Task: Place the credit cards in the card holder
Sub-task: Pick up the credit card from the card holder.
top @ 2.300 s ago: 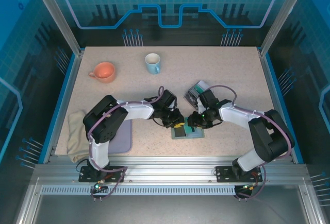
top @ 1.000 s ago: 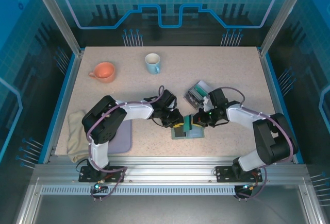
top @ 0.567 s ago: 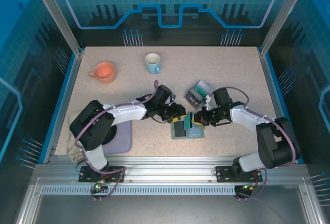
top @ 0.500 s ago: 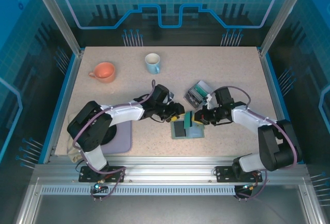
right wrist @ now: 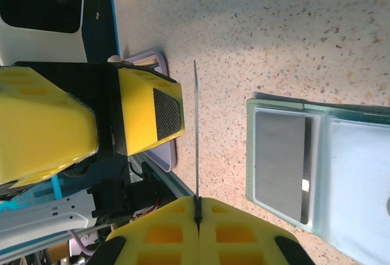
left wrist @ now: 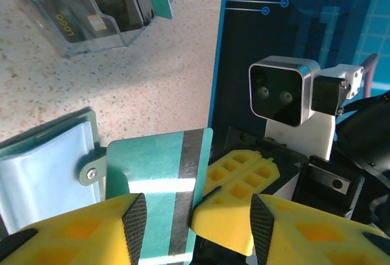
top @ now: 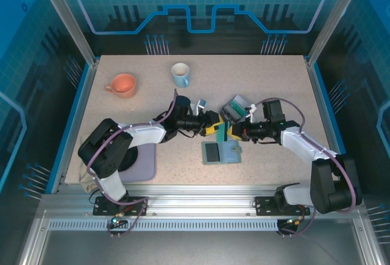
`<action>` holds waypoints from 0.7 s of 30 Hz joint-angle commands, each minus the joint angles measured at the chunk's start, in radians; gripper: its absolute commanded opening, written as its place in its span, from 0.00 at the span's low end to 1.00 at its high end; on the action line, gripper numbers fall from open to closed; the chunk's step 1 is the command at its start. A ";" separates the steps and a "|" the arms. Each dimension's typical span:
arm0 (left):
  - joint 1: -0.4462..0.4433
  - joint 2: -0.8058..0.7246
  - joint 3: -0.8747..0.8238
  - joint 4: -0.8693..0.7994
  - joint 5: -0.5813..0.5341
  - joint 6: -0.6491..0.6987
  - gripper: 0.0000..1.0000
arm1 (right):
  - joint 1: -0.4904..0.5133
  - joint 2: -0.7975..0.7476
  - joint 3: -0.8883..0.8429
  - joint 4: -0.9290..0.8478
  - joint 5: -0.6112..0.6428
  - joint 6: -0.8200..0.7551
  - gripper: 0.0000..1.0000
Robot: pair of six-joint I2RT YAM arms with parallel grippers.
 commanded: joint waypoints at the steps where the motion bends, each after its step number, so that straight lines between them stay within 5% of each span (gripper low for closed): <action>1: 0.004 0.007 -0.010 0.027 0.033 -0.006 0.52 | -0.016 -0.025 0.035 0.022 -0.053 0.028 0.00; 12: 0.020 -0.065 -0.026 -0.085 -0.031 0.058 0.61 | -0.021 -0.042 0.046 -0.030 -0.017 0.014 0.00; 21: 0.021 -0.013 -0.007 -0.026 0.022 0.028 0.56 | -0.021 -0.046 0.049 0.016 -0.056 0.046 0.00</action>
